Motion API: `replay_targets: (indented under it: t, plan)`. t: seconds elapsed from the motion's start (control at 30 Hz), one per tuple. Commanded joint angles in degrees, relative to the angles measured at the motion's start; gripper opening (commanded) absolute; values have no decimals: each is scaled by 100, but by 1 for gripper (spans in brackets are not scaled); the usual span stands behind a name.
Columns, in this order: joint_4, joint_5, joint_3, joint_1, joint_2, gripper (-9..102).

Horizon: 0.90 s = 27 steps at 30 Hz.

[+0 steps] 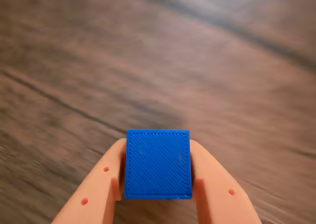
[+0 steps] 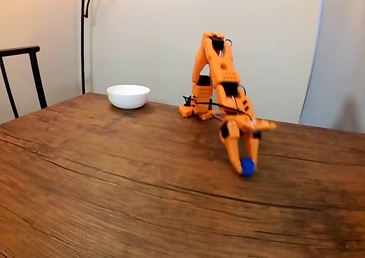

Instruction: Grasp the cube and drop it in the bowl

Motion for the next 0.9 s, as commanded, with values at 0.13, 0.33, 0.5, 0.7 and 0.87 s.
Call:
replay_targets:
  t: [0.13, 0.33, 0.5, 0.7, 0.87]
  plan:
    - [2452, 633, -492, 896, 1767, 2]
    - [3814, 879, -686, 1608, 2654, 2]
    - [4852, 1037, -677, 2355, 3357, 2]
    - [6161, 1397, -677, 3674, 4359, 2]
    - [6908, 1854, -677, 5098, 5115, 2]
